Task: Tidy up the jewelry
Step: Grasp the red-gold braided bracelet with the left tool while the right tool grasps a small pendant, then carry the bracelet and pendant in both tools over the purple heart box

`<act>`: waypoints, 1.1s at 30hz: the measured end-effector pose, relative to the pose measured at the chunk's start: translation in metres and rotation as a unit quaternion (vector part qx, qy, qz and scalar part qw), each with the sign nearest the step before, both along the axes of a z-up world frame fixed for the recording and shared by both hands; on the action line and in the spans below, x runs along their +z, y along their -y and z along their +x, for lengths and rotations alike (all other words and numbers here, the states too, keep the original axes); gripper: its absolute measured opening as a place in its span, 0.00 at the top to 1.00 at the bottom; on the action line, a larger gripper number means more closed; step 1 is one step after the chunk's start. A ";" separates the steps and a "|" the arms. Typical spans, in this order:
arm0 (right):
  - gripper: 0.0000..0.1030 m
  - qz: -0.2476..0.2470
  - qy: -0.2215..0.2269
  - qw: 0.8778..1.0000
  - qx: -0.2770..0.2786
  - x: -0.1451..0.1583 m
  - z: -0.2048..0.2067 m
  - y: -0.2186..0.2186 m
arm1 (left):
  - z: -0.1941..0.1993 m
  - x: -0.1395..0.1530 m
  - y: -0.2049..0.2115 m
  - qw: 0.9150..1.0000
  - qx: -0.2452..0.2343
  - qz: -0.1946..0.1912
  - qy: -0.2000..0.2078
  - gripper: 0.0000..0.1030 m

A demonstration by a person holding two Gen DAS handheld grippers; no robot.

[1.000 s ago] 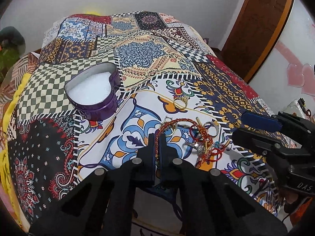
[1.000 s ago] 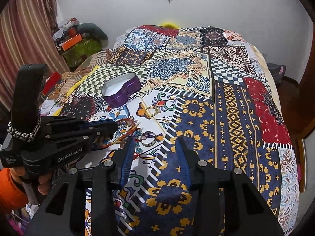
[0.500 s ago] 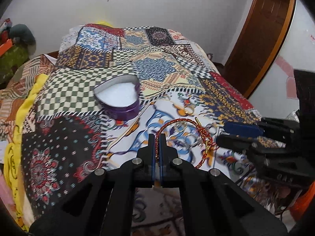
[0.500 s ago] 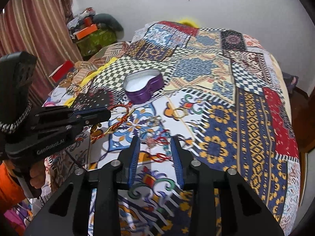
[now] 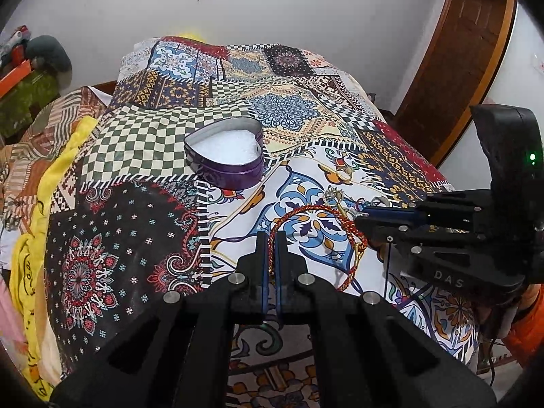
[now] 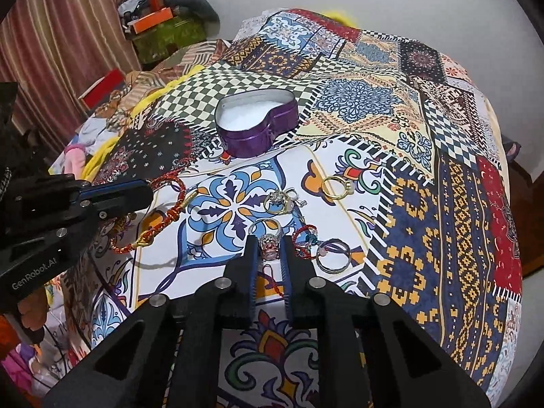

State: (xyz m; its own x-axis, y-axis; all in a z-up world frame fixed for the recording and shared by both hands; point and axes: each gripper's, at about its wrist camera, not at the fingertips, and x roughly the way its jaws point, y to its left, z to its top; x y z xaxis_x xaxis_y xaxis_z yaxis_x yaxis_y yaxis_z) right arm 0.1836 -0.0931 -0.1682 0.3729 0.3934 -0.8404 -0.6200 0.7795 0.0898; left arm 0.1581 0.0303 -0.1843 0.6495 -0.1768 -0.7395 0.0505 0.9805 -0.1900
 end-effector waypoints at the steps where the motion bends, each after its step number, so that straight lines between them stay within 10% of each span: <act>1: 0.89 0.004 0.000 1.000 -0.001 0.002 0.000 0.002 | 0.000 0.002 0.000 1.000 0.001 0.001 0.003 0.99; 33: 0.90 0.074 0.089 0.993 -0.011 0.073 0.043 -0.028 | 0.047 0.035 -0.043 0.995 0.058 0.045 0.065 0.99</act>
State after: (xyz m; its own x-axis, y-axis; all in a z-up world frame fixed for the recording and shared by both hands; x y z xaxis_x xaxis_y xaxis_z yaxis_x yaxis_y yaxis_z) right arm 0.2268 -0.0648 -0.0952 0.5194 0.4982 -0.6943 -0.6195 0.7791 0.0956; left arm 0.2053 0.0731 -0.1492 0.7523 -0.0315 -0.6581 -0.0461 0.9939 -0.1002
